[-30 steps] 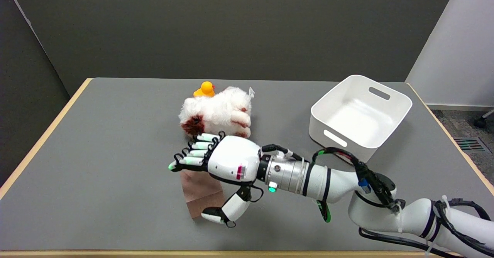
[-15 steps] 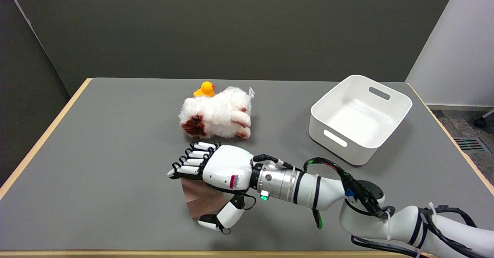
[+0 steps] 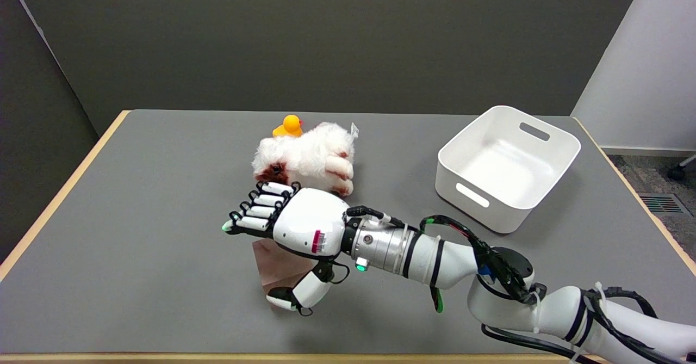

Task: Pick up wooden cube.

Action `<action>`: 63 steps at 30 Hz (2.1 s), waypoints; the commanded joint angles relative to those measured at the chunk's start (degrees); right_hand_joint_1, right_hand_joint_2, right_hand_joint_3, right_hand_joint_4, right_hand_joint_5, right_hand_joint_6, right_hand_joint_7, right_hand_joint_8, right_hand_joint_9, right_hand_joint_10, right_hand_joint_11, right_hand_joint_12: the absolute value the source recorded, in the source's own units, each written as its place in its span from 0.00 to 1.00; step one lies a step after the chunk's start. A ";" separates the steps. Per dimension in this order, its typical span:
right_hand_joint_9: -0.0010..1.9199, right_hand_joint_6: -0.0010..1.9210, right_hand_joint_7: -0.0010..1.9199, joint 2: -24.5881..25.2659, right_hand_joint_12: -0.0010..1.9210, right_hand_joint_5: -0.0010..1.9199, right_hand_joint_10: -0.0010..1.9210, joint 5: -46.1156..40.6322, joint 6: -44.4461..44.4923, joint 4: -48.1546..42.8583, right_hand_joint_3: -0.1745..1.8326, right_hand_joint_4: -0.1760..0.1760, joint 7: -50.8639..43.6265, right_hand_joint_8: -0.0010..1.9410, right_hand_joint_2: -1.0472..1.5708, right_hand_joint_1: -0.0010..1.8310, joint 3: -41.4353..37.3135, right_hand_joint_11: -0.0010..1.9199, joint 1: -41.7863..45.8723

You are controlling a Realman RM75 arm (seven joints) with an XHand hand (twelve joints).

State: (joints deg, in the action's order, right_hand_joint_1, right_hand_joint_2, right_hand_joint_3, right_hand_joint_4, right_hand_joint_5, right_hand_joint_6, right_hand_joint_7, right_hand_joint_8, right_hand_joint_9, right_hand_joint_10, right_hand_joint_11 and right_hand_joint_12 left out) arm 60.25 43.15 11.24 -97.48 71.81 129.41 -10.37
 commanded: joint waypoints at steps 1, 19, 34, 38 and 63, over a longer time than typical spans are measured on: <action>0.09 0.21 0.16 2.96 0.62 0.11 0.37 1.14 -4.38 6.66 0.52 0.49 0.47 0.18 0.61 0.30 -0.94 0.01 -1.16; 0.09 0.20 0.17 3.73 0.62 0.10 0.38 -0.98 -4.73 8.64 0.53 0.47 0.47 0.19 0.61 0.31 -0.35 0.01 -1.22; 0.21 0.25 0.27 3.02 0.72 0.12 0.51 -0.73 -4.73 6.76 0.54 0.36 -0.01 0.31 0.63 0.41 -4.23 0.11 3.21; 0.29 0.29 0.35 3.02 0.81 0.15 0.59 -0.50 -4.68 6.65 0.55 0.28 -0.09 0.44 0.66 0.49 -4.23 0.19 3.04; 0.40 0.77 0.46 0.46 0.87 0.28 0.67 7.80 -8.76 -6.24 0.15 0.00 -0.17 0.70 0.86 0.66 -21.51 0.32 2.37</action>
State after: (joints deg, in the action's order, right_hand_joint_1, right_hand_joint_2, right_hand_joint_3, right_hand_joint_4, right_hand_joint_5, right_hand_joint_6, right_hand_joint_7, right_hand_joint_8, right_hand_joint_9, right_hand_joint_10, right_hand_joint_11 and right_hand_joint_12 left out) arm 63.09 43.37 6.78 -93.45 71.71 121.34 -8.43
